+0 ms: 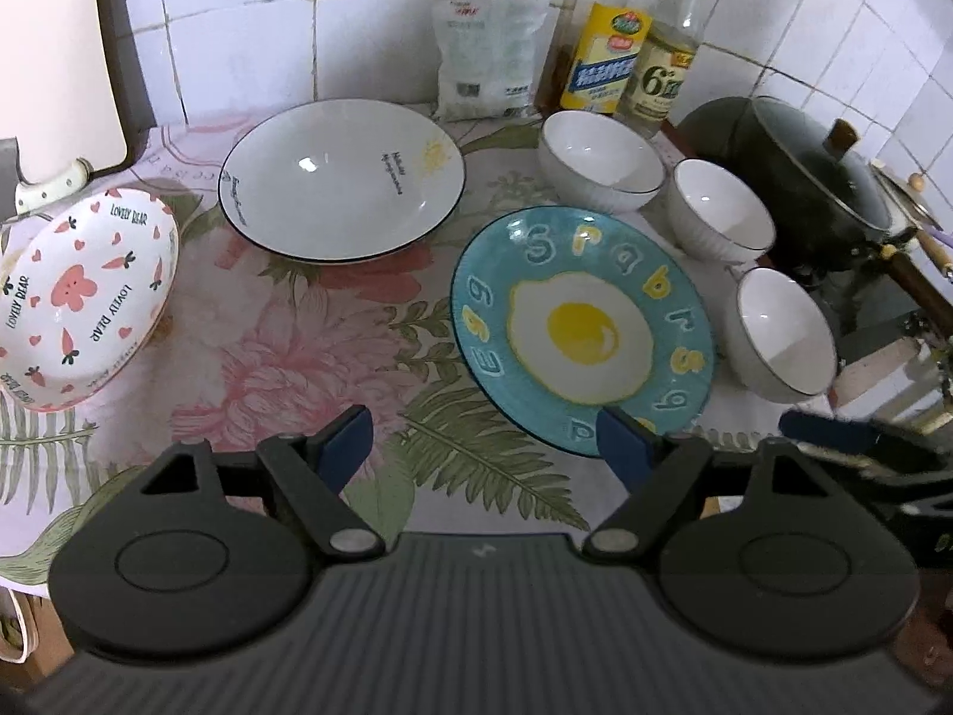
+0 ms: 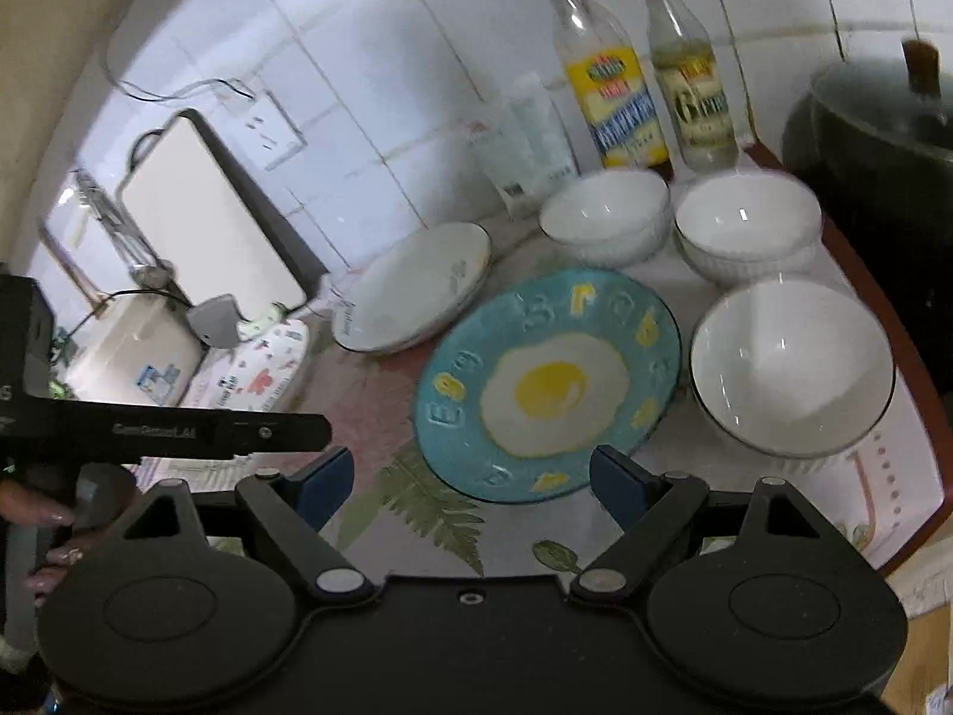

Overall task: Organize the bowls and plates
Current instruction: 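Move both grippers to the rim of the blue Egg plate, then close both grippers on the blue Egg plate rim and lift it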

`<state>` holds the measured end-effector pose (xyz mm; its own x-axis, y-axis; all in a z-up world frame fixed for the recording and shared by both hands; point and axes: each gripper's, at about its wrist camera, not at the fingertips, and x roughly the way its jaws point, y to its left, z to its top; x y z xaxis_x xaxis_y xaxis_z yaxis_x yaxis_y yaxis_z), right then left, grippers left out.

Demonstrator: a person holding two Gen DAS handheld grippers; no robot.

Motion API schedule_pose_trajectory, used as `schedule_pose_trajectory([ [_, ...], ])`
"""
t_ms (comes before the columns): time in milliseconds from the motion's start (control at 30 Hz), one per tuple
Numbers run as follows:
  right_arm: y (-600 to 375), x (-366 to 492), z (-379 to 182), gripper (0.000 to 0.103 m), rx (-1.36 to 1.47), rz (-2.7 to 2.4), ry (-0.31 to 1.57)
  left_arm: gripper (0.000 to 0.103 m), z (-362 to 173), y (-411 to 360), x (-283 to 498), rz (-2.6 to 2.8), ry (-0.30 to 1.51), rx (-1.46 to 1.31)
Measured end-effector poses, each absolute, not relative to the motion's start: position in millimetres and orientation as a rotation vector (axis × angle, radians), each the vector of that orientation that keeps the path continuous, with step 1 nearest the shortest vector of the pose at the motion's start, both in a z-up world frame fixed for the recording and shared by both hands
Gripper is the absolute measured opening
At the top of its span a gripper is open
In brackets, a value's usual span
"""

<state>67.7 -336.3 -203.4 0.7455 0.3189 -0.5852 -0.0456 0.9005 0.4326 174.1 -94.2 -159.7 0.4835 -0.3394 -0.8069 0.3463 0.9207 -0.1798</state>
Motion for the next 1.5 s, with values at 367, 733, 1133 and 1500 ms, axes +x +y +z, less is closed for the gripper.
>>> schedule_pose_trajectory([
  [367,-350,112,-272,0.088,0.473,0.068,0.729,0.064,-212,-114,206,-0.387,1.023,-0.016],
  [733,-344,125,-275,0.067,0.432,0.001,0.63,0.044,-230,-130,223,-0.375,1.03,-0.019],
  [1133,-350,129,-272,0.028,0.36,-0.061,0.68,0.022,-243,-133,230,-0.378,1.035,-0.079],
  [1500,-339,118,-258,0.027,0.381,-0.009,0.72,0.022,-224,-126,206,-0.378,0.986,0.025],
])
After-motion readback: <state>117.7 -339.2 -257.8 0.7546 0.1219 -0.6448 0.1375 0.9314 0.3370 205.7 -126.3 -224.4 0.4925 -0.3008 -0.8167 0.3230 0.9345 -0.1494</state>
